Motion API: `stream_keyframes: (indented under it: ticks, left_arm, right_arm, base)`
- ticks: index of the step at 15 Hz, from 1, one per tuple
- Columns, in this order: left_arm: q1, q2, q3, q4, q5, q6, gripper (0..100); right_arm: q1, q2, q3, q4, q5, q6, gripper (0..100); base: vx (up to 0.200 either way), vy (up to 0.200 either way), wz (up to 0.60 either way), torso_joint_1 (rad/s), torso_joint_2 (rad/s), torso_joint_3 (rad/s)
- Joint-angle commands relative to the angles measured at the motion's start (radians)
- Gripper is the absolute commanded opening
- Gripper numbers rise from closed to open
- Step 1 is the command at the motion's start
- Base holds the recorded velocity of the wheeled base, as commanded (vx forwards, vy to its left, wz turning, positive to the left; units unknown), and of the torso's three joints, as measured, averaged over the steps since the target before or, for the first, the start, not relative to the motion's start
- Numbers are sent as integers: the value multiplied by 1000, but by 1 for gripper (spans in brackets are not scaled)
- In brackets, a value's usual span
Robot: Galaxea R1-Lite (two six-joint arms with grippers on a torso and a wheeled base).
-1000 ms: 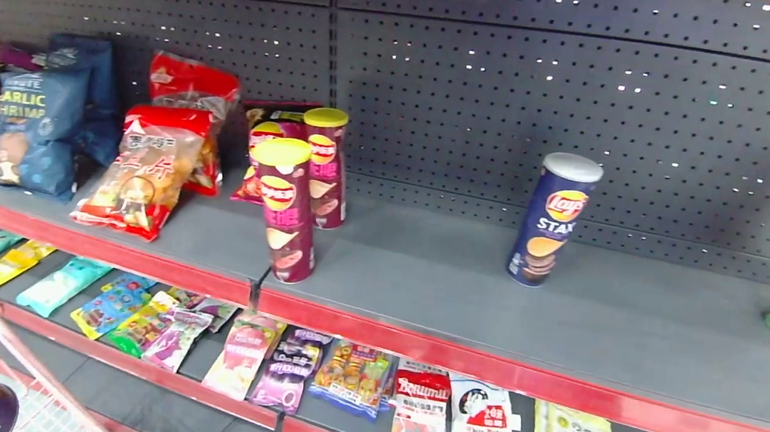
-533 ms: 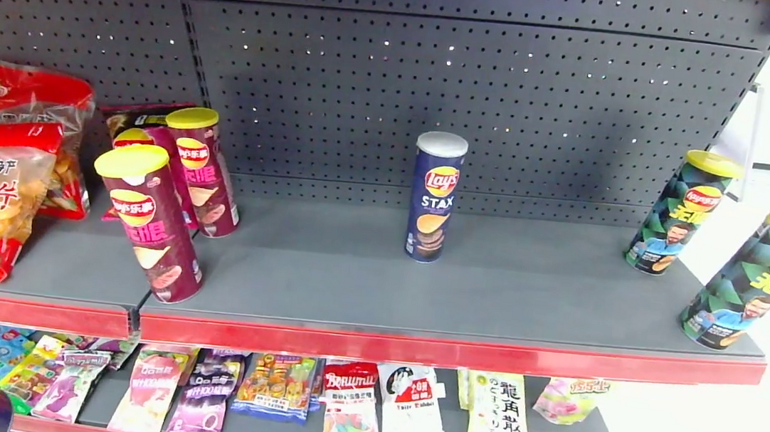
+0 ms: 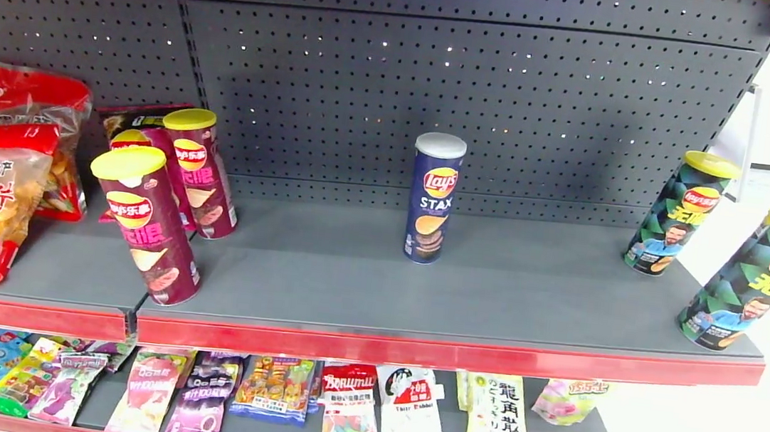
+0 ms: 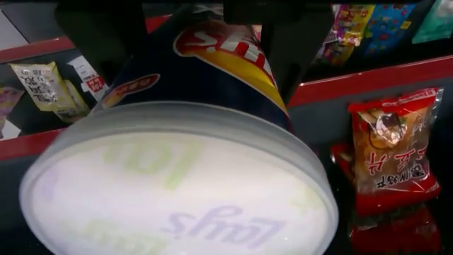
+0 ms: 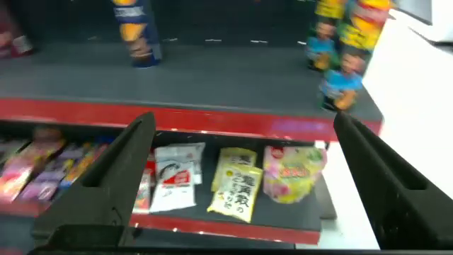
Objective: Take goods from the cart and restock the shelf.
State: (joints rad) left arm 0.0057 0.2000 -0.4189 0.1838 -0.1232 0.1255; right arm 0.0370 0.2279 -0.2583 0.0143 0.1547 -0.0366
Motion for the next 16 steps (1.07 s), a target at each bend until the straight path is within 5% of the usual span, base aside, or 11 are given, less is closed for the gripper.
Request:
stream_keyframes:
  ticks: [1,3,4,8,16]
  left_arm:
    - [-1,-7,9,0,-3,0,0]
    - [-1,35,2,-4,8,-6,0]
    - [0,39,5,-3,11,-9,0]
    - [0,41,28,-3,13,-9,0]
    - [0,44,25,-1,42,-6,0]
  right_arm:
    - [133,585,-226,-128,141,-103,100]
    - [336,900,-217,-522,129,-109,100]
    - [363,1027,-220,-649,101,-111,100]
    - [437,1311,-368,-705,63,-101,100]
    - [437,1614,-630,-738,-9,-82,100]
  base:
    - [0,0,0,0,0,0]
    - [0,0,0,0,0,0]
    - [0,0,0,0,0,0]
    - [0,0,0,0,0,0]
    - [0,0,0,0,0,0]
